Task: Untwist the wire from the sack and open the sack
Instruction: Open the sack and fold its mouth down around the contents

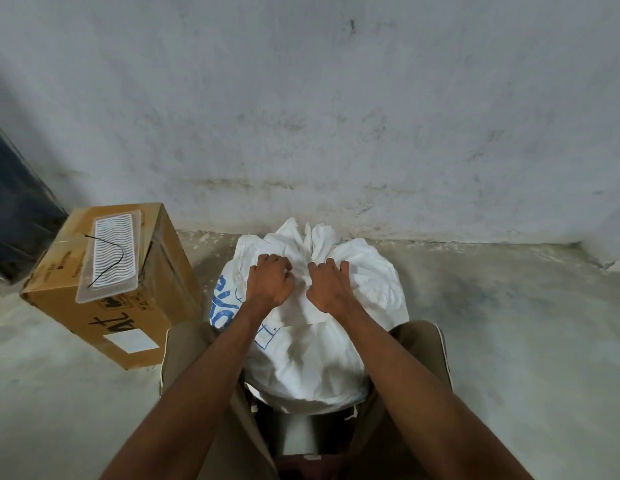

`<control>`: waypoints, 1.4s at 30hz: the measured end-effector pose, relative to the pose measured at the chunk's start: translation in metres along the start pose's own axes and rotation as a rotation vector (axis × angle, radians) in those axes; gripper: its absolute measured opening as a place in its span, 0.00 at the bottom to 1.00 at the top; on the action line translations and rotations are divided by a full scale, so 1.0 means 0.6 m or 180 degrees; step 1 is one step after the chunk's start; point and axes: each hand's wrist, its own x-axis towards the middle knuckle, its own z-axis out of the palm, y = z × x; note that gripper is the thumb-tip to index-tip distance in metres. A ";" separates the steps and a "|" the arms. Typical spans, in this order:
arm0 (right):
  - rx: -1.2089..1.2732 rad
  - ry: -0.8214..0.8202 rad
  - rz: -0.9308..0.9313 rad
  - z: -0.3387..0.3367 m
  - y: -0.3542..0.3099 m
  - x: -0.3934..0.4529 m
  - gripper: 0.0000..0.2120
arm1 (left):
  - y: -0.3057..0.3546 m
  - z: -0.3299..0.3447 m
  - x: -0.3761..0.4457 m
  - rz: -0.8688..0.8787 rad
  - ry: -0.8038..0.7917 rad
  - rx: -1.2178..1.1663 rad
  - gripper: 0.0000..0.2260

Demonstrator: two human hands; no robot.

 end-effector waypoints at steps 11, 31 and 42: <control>0.1471 -0.0545 0.0277 0.020 0.013 -0.055 0.10 | 0.034 0.014 -0.015 -0.0600 -0.0170 0.1149 0.41; -0.0286 -0.1094 -0.0331 0.076 0.063 0.093 0.20 | 0.015 0.076 0.065 0.0840 -0.0826 0.1702 0.21; -0.0886 -0.1279 0.0345 0.105 0.130 0.040 0.29 | -0.047 0.053 0.066 -0.0915 -0.1451 0.1651 0.41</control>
